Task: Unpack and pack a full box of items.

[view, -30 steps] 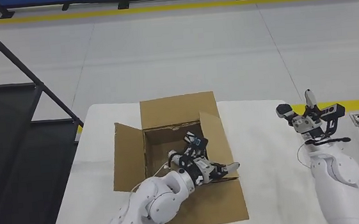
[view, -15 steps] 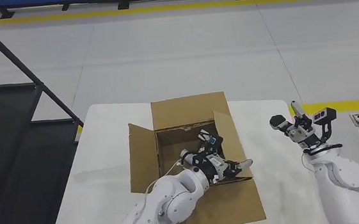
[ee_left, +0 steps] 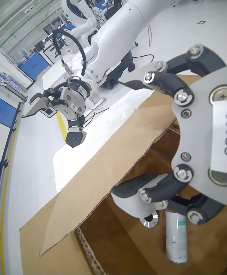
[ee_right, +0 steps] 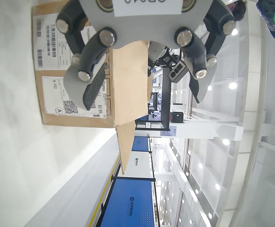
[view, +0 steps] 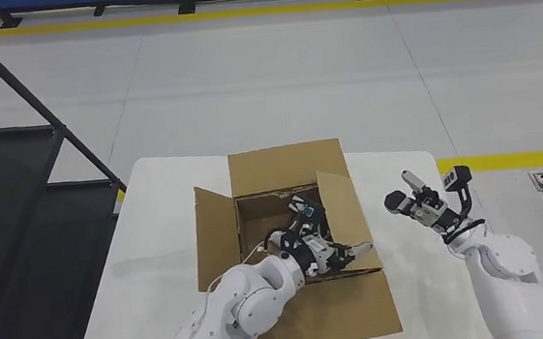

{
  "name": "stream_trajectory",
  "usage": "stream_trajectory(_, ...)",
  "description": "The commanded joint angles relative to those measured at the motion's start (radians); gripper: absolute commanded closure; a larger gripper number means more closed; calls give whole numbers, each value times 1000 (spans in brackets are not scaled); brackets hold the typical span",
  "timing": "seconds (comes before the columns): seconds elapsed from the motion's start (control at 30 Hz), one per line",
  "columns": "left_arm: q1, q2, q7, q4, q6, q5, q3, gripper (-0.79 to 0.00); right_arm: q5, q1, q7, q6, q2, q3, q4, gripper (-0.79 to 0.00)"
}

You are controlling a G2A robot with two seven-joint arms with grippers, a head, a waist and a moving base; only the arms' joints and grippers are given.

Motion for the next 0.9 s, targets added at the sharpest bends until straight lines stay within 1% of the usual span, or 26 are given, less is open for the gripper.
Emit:
stream_trajectory(0.0,2,-1,-4,3,-7,-2,-4,-785,-33,-10,-13,23,0,-25,-17,-785)
stream_trajectory(0.1,4,-3,-7,6,-12,-7,-10,-785,-62,-9,14,48,3,-51,-18,-785)
stream_trajectory(0.2,7,-3,-7,6,-20,-9,-18,-785,-70,-4,65,51,6,-71,-12,-785)
stream_trajectory(0.43,19,-5,-12,-2,-30,-13,-35,-785,19,0,197,19,10,-95,0,-785)
stream_trajectory(0.6,31,-4,-17,-9,-38,-12,-49,-785,57,13,261,10,10,-127,7,-785)
stream_trajectory(0.87,57,3,-27,-23,-56,-31,-96,-785,136,50,303,4,3,-183,48,-785)
